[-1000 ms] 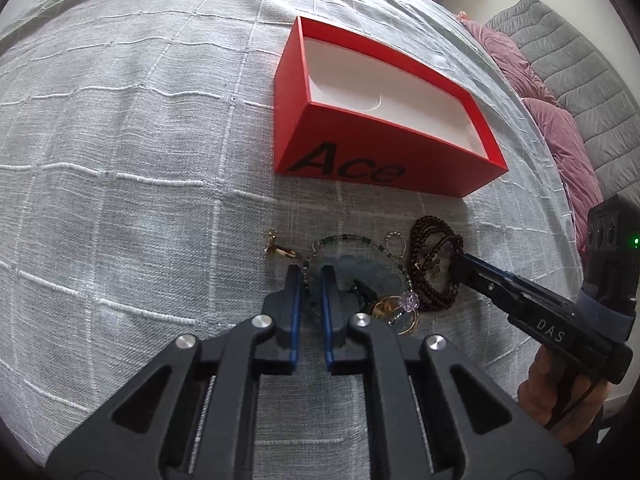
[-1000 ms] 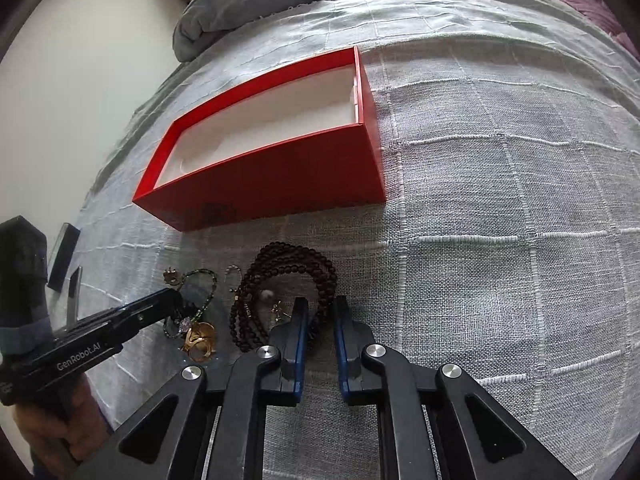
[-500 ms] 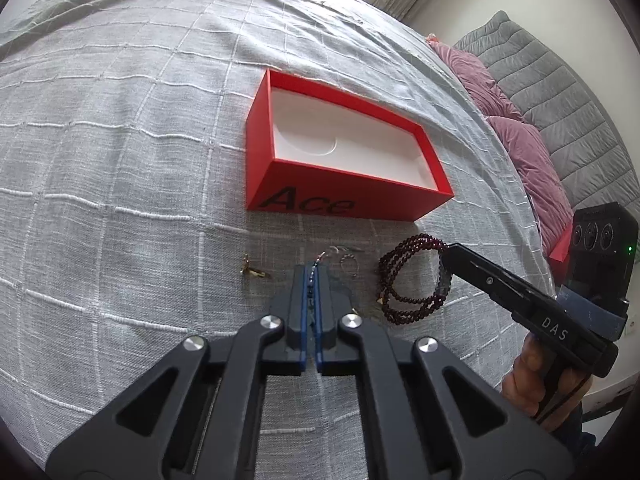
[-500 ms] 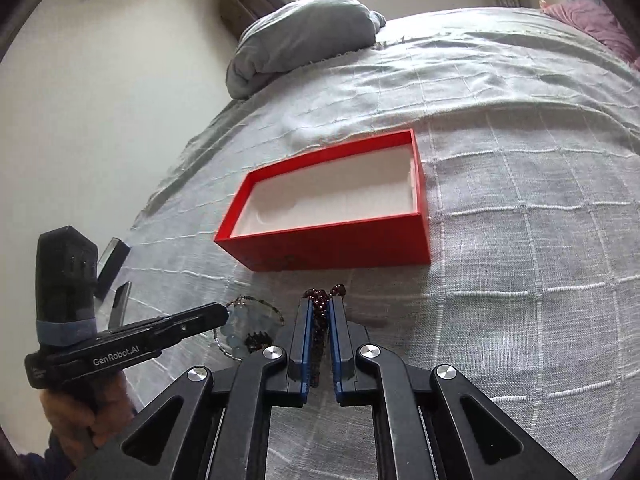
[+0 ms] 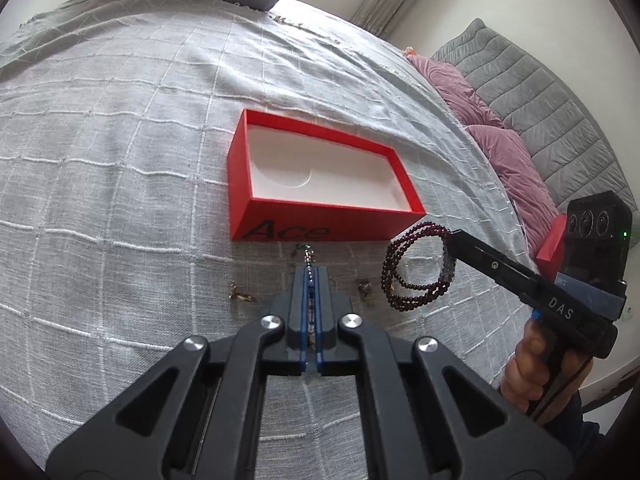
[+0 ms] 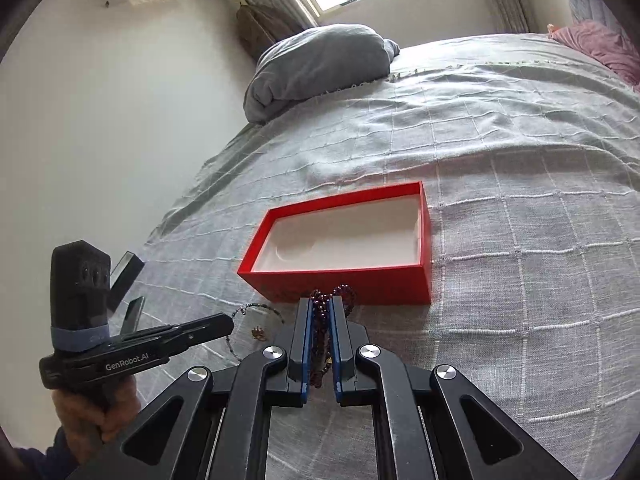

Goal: Organize jewelry
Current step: 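Carry both held pieces into the red Ace box and open both grippers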

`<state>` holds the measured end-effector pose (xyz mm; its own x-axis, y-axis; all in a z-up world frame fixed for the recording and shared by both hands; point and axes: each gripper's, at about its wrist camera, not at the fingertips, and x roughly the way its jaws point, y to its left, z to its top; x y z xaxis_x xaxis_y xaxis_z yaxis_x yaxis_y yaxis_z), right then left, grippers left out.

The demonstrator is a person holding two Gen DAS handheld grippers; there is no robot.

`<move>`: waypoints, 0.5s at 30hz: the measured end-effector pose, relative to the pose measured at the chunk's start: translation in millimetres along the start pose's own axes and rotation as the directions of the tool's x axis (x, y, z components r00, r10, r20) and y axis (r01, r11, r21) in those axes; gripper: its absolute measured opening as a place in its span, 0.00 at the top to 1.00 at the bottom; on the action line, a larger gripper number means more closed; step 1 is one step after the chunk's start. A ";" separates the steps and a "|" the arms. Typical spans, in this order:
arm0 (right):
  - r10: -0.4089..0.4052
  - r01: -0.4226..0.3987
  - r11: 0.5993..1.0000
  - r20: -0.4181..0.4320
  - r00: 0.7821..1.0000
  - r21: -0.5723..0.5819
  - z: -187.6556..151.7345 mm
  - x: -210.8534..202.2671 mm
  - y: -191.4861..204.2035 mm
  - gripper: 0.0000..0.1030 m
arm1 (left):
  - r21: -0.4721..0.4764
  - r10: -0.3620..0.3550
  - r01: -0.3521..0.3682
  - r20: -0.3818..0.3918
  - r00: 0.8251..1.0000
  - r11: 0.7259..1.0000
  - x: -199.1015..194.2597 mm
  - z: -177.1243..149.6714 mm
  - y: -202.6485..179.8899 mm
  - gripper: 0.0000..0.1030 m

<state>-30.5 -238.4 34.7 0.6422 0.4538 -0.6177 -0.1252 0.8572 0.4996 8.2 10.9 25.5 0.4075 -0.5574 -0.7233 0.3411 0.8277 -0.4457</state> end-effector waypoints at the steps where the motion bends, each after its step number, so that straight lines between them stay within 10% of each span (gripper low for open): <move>1: 0.003 -0.003 1.000 0.007 1.000 -0.002 2.1 -1.1 0.8 0.92 | 0.006 -0.010 0.010 0.017 1.000 1.000 -3.6 1.9 -1.8 0.97; 15: 0.066 -0.061 0.997 0.101 0.993 -0.052 43.8 -4.9 21.9 0.92 | 0.074 -0.113 0.100 0.198 0.974 0.992 -22.6 52.8 -23.6 0.97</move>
<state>-3.2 -232.6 75.2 0.7055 0.4828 -0.5188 -0.2037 0.8393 0.5041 35.7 0.5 80.2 0.5261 -0.6495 -0.5491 0.4423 0.7604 -0.4756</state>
